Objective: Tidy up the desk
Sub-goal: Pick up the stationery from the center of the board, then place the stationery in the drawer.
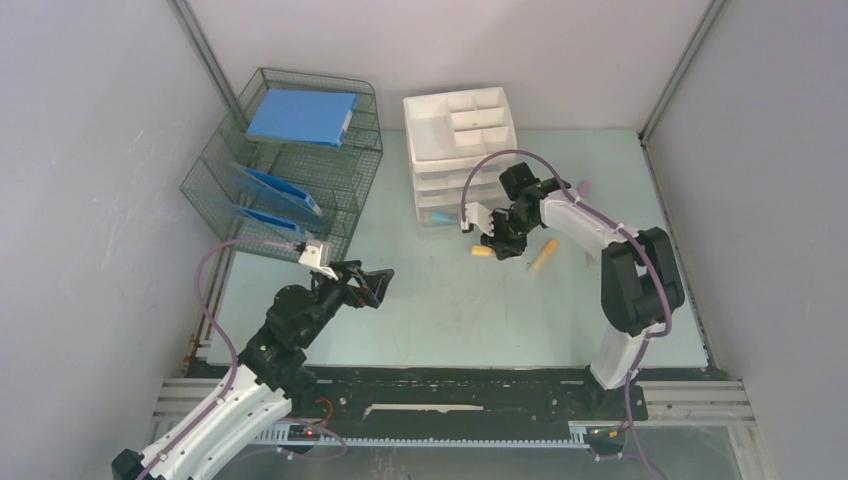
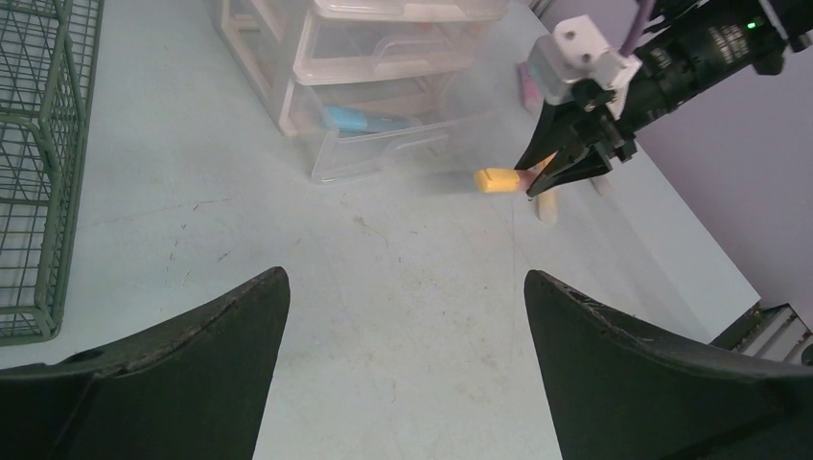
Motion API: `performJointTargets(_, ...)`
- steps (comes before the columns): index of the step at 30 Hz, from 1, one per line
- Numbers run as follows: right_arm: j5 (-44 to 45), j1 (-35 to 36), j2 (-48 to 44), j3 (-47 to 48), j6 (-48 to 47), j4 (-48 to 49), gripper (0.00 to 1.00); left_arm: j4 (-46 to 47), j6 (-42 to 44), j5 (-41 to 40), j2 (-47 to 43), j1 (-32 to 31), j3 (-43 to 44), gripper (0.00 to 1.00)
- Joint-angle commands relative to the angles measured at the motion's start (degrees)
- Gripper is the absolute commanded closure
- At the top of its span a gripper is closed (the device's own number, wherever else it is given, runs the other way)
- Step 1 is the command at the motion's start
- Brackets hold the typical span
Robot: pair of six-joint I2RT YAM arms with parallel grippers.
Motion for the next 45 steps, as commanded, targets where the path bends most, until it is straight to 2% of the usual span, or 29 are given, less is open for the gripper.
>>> performJointTargets(1, -0.44, 2.19, -5.53, 0.94, 0.23, 0.75, 1.0, 1.31, -0.62, 0.74, -0.23, 0.33, 0.01, 0.0)
performJointTargets(10, 5.97, 4.95, -2.91, 11.08, 1.05, 4.48, 1.0, 2.49, -1.09, 1.25, 0.72, 0.33, 0.06, 0.0)
performJointTargets(20, 13.36, 6.73, 4.58, 15.41, 2.12, 13.92, 0.99, 1.17, -1.42, 0.59, -1.57, 0.33, -0.44, 0.0)
performJointTargets(22, 14.31, 6.91, 5.52, 15.42, 2.27, 15.18, 0.93, 1.23, -1.75, 0.54, -1.77, 0.33, -0.65, 0.0)
performJointTargets(27, 17.18, 7.13, 7.1, 14.84, 5.34, 18.44, 0.53, 1.96, -2.48, 1.27, -1.93, 0.33, -1.21, 0.0)
performJointTargets(30, 17.07, 7.15, 6.34, 13.27, 5.92, 19.46, 0.42, 2.49, -3.17, 1.85, -1.93, 0.37, -1.49, 0.0)
performJointTargets(33, 16.22, 7.12, 4.4, 11.05, 6.73, 20.28, 0.37, 3.31, -4.09, 2.52, -1.98, 0.33, -1.72, 0.0)
performJointTargets(37, 13.41, 7.15, 0.6, 9.84, 9.88, 17.85, 0.36, 5.55, -5.94, 3.78, -1.78, 0.33, -2.66, 0.0)
performJointTargets(45, 3.03, 6.82, -10.14, 8.04, 18.27, 2.74, 0.32, 10.97, -8.94, 10.68, 0.54, 0.33, -3.38, 0.0)
